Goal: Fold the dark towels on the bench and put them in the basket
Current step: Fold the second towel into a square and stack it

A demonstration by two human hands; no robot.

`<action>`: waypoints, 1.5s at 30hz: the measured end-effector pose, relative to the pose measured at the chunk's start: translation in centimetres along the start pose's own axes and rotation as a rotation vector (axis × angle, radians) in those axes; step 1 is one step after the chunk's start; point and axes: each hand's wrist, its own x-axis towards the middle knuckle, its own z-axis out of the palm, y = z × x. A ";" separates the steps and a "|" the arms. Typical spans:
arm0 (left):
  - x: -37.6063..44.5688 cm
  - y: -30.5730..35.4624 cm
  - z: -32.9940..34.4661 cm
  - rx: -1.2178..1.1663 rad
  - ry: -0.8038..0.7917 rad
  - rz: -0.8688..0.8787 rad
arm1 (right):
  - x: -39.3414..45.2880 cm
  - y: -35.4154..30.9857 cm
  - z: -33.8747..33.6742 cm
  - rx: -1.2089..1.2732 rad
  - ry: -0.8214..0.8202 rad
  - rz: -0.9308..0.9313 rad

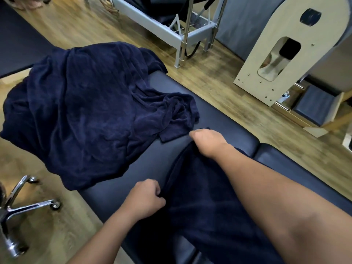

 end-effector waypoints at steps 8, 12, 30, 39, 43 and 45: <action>-4.3 7.2 0.6 -0.391 -0.186 0.206 | -6.3 6.7 -1.6 0.029 0.114 0.039; -7.1 13.1 4.6 -0.289 -0.184 0.313 | -12.1 11.0 -0.6 0.093 0.187 0.149; -19.2 34.1 32.6 0.065 -0.466 0.508 | -46.5 30.0 12.0 0.308 0.354 0.350; -13.7 27.5 31.8 0.548 0.295 0.924 | -49.3 21.2 16.9 0.248 0.260 0.671; -9.8 21.8 29.2 0.822 0.115 0.574 | -49.3 11.1 19.2 0.420 0.033 0.513; -8.2 20.8 27.6 0.828 0.059 0.409 | -50.5 9.6 20.9 0.379 -0.004 0.557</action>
